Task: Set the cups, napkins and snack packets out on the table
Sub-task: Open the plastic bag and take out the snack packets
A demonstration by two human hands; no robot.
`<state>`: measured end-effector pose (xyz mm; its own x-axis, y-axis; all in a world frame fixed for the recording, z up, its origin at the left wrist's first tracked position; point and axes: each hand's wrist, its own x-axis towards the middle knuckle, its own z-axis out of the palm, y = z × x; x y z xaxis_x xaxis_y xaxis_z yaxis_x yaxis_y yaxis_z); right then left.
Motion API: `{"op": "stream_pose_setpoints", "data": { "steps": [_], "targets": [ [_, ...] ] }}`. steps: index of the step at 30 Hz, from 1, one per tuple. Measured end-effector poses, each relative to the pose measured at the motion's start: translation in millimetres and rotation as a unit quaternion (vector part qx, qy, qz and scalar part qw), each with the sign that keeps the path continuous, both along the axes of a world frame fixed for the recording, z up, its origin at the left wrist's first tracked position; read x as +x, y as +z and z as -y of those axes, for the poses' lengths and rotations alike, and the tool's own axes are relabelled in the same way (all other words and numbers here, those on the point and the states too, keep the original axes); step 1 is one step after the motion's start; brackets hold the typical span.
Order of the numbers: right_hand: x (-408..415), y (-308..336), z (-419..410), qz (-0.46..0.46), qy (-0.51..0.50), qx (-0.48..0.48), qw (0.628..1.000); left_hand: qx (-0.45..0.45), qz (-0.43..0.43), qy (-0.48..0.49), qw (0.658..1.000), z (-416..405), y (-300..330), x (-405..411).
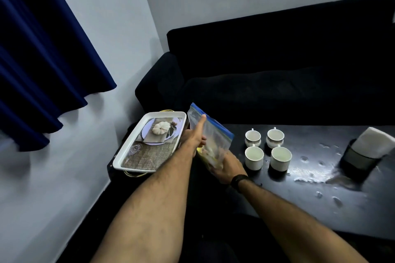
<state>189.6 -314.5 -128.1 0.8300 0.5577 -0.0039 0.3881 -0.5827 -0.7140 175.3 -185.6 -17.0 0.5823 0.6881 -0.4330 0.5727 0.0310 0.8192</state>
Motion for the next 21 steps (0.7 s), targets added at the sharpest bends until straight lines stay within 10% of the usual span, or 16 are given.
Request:
{"op": "stream_pose_setpoints", "data": {
  "steps": [9,21],
  "targets": [
    [12.6,38.4,23.2,0.094,0.136,0.003,0.986,0.055,0.000,0.011,0.998,10.3,15.5,-2.4],
    [19.2,103.3,13.6,-0.034,0.007,0.162,0.986,-0.001,0.068,-0.085,0.994,24.8,24.1,-23.3]
  ]
}}
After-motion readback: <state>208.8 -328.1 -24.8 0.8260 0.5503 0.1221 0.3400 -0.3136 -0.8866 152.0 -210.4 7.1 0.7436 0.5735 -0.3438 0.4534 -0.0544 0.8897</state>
